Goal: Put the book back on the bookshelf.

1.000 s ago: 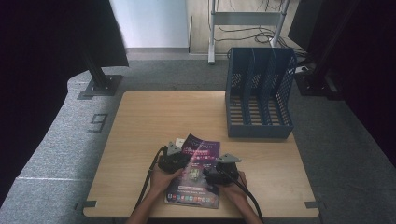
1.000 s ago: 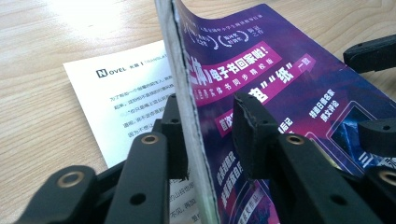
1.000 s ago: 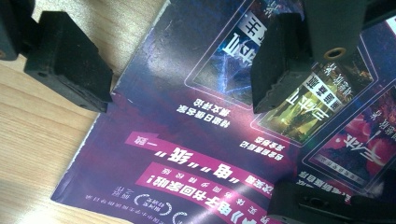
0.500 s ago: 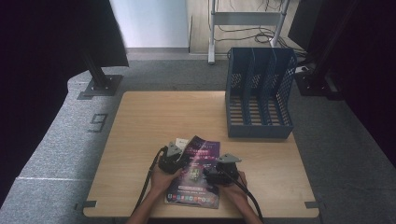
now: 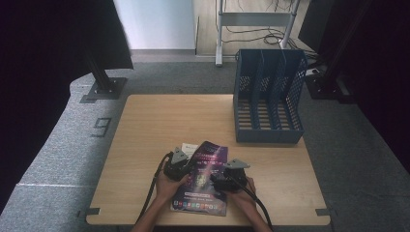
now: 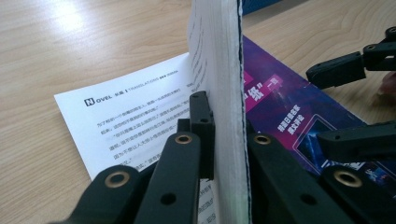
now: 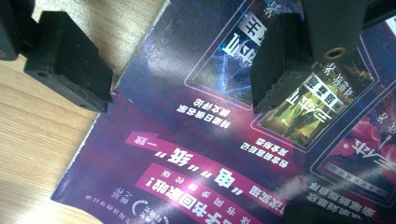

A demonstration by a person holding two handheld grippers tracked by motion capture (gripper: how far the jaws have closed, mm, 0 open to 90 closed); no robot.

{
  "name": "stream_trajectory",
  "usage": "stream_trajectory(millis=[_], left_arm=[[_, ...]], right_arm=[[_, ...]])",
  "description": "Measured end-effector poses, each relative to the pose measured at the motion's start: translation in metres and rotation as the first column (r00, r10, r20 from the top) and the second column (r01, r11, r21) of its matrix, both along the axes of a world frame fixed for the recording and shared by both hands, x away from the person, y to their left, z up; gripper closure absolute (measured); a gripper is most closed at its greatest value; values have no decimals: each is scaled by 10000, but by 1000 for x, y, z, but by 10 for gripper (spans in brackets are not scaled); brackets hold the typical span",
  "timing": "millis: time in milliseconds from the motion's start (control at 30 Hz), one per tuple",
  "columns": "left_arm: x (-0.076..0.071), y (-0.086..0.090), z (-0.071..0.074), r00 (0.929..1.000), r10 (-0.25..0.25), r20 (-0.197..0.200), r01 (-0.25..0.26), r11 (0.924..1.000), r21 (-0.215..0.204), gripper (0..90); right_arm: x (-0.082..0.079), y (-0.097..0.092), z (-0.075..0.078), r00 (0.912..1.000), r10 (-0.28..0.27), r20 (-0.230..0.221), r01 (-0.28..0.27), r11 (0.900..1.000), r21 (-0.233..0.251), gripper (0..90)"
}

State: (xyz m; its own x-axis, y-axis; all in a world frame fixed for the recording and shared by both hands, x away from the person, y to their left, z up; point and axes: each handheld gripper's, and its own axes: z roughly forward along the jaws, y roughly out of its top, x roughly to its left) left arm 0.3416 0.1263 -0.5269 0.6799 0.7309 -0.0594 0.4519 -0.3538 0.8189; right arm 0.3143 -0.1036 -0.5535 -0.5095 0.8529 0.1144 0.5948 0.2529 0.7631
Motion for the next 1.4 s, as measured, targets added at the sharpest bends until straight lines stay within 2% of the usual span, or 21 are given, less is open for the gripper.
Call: stream_trajectory(millis=[167,533,1400], left_arm=[[-2,0,3,9999,-83,90,84,9999,-115,869],[-7,-3,9,9986,-260,464,263,9996,-75,869],[-14,-6,19,9963,-367,772,382,9991,-173,869]], right_arm=[[1,0,0,10000,42,6,-42,10000,4,203],[1,-3,0,9999,117,52,-117,9999,-39,187],[4,-24,8,9977,-556,383,548,9983,218,211]])
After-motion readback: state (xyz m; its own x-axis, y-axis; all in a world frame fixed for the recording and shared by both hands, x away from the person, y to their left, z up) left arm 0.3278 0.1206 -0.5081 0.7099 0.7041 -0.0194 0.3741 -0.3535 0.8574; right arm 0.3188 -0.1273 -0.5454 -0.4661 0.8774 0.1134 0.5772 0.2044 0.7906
